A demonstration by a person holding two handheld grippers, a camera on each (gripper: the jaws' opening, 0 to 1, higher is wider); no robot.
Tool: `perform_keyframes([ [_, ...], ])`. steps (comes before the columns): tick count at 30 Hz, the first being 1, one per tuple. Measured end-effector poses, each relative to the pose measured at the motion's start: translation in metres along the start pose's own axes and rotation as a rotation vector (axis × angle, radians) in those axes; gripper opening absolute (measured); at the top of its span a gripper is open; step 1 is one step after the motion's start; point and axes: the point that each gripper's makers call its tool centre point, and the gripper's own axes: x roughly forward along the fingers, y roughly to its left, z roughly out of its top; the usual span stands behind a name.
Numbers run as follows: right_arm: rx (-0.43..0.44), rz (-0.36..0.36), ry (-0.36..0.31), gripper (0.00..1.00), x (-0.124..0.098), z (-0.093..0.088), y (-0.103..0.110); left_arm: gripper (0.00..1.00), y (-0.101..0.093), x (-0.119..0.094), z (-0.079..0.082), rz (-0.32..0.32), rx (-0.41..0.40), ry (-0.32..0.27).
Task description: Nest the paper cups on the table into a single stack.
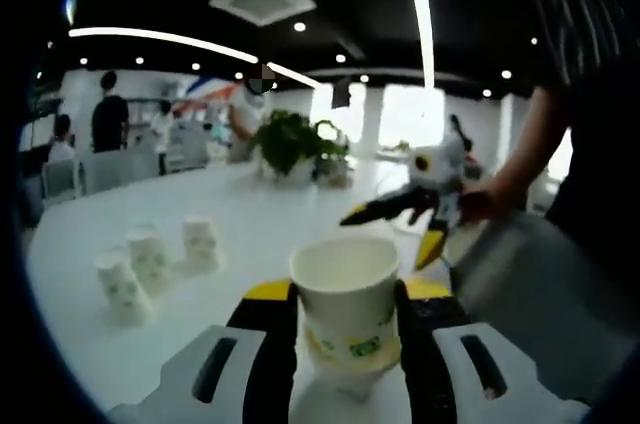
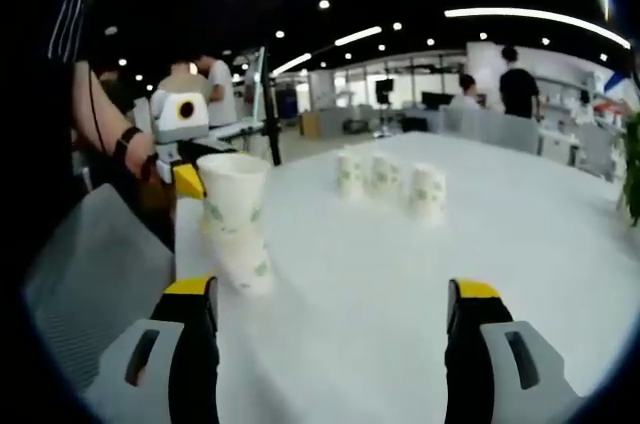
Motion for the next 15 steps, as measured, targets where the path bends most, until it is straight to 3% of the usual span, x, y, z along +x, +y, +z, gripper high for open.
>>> perform_keyframes([
  [15, 0.004, 0.006, 0.030, 0.92, 0.003, -0.006, 0.004, 0.40, -0.006, 0.004, -0.021, 0.004, 0.013, 0.056],
])
